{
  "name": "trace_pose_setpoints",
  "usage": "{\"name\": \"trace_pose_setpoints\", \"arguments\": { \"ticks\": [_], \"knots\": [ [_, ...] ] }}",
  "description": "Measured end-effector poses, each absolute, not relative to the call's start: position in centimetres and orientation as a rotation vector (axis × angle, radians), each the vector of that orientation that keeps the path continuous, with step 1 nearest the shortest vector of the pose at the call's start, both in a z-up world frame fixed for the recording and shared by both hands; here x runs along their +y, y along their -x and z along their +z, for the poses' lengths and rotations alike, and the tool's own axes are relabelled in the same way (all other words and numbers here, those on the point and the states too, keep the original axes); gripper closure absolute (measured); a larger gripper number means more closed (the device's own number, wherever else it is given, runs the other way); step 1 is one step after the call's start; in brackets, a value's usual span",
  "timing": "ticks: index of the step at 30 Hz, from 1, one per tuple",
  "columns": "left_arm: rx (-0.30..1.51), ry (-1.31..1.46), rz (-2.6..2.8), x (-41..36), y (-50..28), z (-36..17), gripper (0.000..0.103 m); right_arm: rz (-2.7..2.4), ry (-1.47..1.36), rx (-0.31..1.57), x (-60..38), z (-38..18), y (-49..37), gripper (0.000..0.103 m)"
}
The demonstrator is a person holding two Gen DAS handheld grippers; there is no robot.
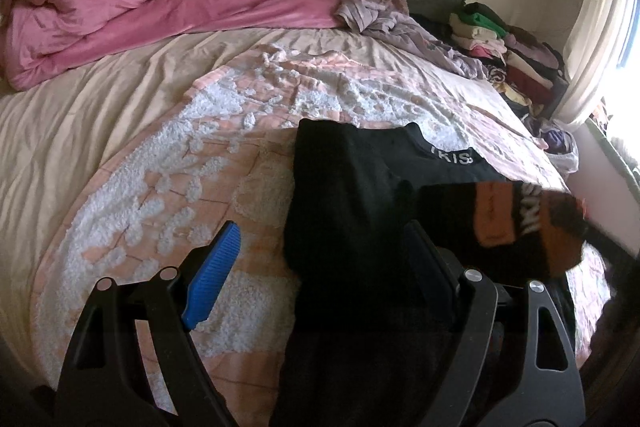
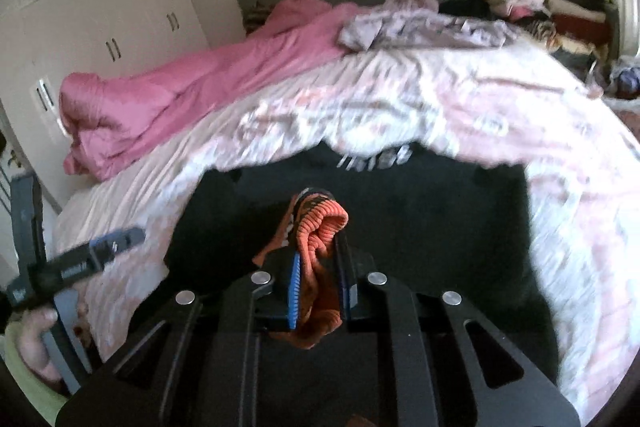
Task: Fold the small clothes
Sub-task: 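Lay the cuff flat on the sweatshirt body and open the right gripper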
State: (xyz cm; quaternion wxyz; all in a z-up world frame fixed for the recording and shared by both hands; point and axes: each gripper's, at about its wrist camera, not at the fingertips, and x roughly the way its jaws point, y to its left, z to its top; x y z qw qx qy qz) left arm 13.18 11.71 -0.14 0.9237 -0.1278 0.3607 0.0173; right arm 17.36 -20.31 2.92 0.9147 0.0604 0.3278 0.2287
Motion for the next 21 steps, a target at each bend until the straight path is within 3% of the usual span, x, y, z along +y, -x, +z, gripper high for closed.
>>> {"name": "trace_pose_setpoints", "arguments": {
  "ticks": [21],
  "knots": [
    [0.803, 0.135, -0.065, 4.6, -18.9, -1.0, 0.028, 0.342, -0.099, 0.702, -25.9, 0.5, -19.9, 0.091]
  ]
}}
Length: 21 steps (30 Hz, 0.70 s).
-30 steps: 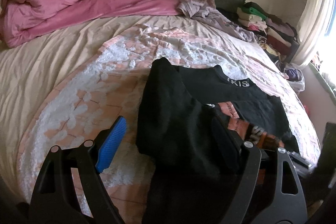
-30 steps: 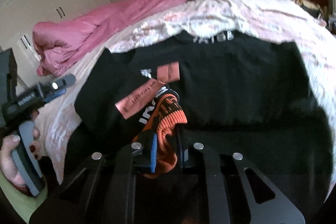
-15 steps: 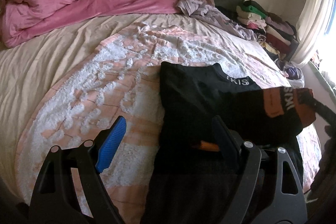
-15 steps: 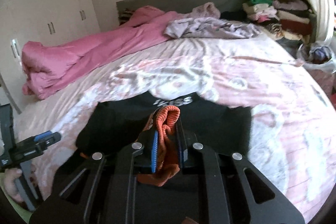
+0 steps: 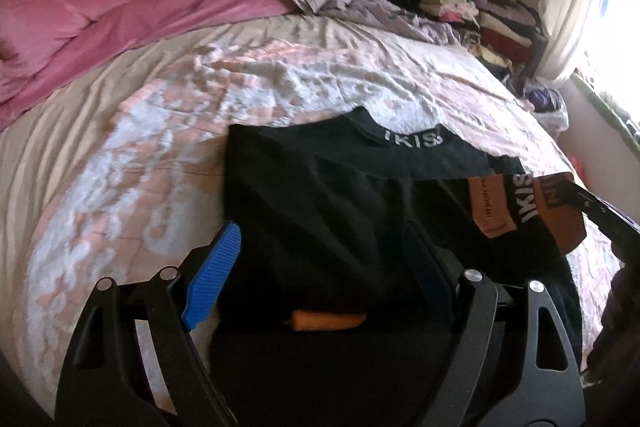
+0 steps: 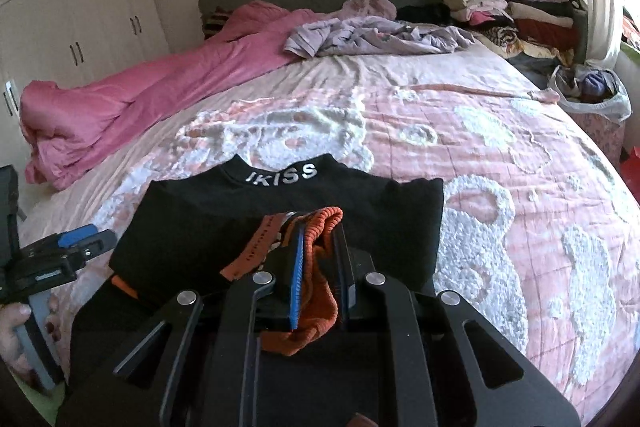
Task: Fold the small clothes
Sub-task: 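Lay the cuff flat on the sweatshirt body and open the right gripper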
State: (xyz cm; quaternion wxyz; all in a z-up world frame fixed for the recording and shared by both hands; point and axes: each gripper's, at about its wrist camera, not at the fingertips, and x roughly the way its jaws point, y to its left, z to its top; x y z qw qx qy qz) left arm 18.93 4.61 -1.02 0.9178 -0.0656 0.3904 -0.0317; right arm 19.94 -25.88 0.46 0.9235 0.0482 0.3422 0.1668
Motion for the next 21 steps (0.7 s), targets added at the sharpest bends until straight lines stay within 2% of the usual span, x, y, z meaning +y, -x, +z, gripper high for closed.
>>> {"name": "trace_pose_setpoints", "arguments": {
  "ticks": [8, 15, 21],
  "knots": [
    [0.894, 0.093, -0.067, 2.8, -21.5, -4.4, 0.028, 0.270, -0.078, 0.738, -26.8, -0.5, -20.4, 0.089],
    [0.905, 0.083, -0.064, 2.8, -21.0, -5.6, 0.028, 0.219, -0.064, 0.726, -27.9, -0.1, -19.8, 0.081],
    [0.909, 0.078, -0.066, 2.8, -20.7, -5.8, 0.028, 0.343, -0.028, 0.760, -24.9, -0.5, -19.1, 0.071]
  ]
}}
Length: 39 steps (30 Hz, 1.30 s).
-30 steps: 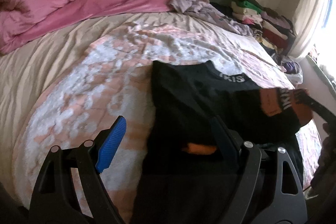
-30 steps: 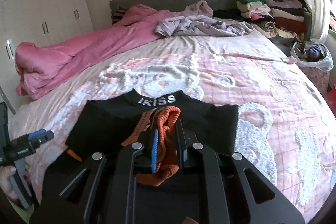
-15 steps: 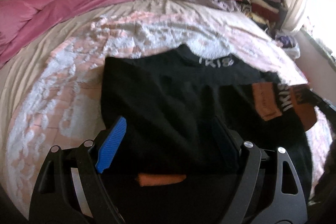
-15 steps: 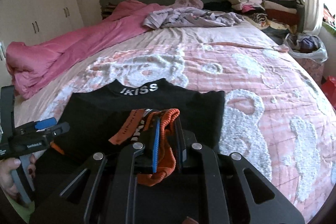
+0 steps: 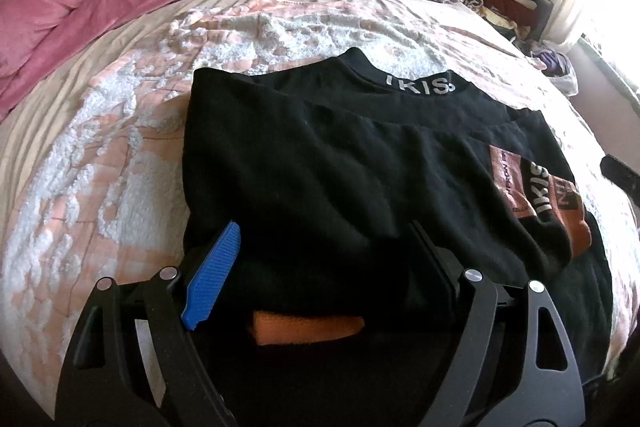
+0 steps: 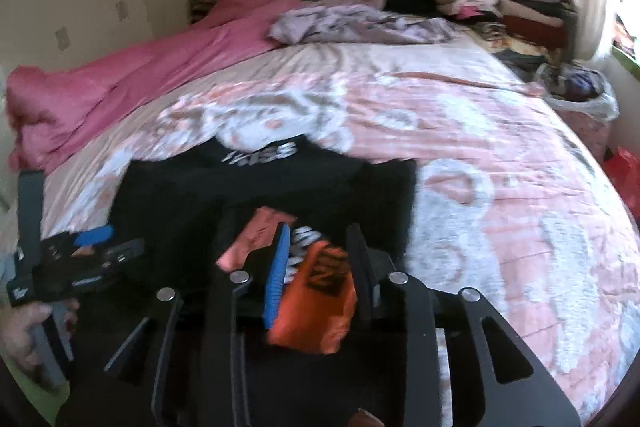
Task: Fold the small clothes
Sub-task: 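Lay the cuff flat on the sweatshirt body and open the right gripper, then move both open grippers back toward the sweatshirt hem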
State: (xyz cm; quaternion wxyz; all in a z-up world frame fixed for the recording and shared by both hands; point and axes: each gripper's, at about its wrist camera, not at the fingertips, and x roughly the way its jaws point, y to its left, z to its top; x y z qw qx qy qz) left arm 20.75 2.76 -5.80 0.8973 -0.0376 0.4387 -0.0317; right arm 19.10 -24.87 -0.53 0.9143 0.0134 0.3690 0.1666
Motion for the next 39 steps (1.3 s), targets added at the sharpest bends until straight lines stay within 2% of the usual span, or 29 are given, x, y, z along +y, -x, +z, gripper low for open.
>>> {"name": "trace_pose_setpoints", "arguments": {
  "ticks": [4, 12, 15, 24, 31, 37, 39],
  "knots": [
    [0.914, 0.068, -0.065, 2.6, -20.4, -5.8, 0.028, 0.428, -0.012, 0.798, -22.5, -1.4, -18.8, 0.061],
    [0.920, 0.056, -0.064, 2.3, -20.3, -5.6, 0.028, 0.353, 0.041, 0.951, -22.1, -5.1, -20.2, 0.060],
    [0.924, 0.053, -0.067, 2.3, -20.2, -5.6, 0.028, 0.373, -0.056, 0.995, -24.1, -6.2, -20.9, 0.061],
    [0.927, 0.055, -0.069, 2.3, -20.1, -5.5, 0.027, 0.363, -0.043, 0.978, -23.9, -5.8, -20.0, 0.059],
    [0.923, 0.056, -0.069, 2.2, -19.6, -5.2, 0.027, 0.383, -0.079, 0.947, -24.3, -5.0, -18.6, 0.046],
    [0.918, 0.060, -0.076, 2.1, -19.2, -4.9, 0.027, 0.400, -0.104, 0.911, -24.3, -4.1, -17.6, 0.045],
    [0.916, 0.060, -0.078, 2.1, -19.1, -4.8, 0.027, 0.404, -0.109, 0.899, -24.4, -3.9, -17.4, 0.037]
  ]
}}
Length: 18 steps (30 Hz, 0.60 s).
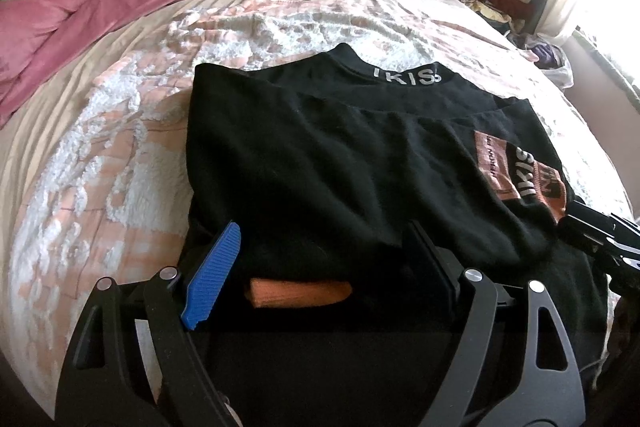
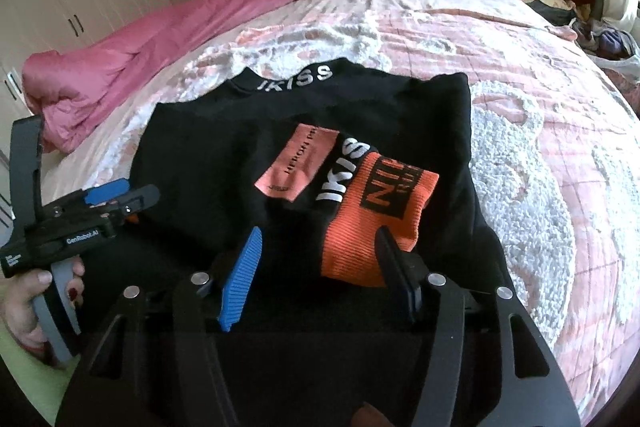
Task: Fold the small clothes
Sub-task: 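Move both open grippers back toward the sweatshirt hem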
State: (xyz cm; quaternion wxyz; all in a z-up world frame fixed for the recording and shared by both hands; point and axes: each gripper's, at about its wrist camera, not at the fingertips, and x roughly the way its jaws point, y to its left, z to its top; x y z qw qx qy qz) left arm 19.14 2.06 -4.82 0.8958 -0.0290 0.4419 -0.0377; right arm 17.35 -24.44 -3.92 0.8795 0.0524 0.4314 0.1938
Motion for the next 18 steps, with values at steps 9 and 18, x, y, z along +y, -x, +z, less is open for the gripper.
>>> {"name": "trace_pose_setpoints", "arguments": {
  "ticks": [9, 18],
  "knots": [
    [0.905, 0.065, -0.085, 1.7, -18.3, -4.1, 0.027, 0.395, -0.123, 0.821, -24.7, -2.3, -16.0, 0.014],
    [0.885, 0.075, -0.085, 1.9, -17.2, -2.8, 0.019, 0.390, -0.157, 0.737, -25.9, -0.5, -14.2, 0.009]
  ]
}}
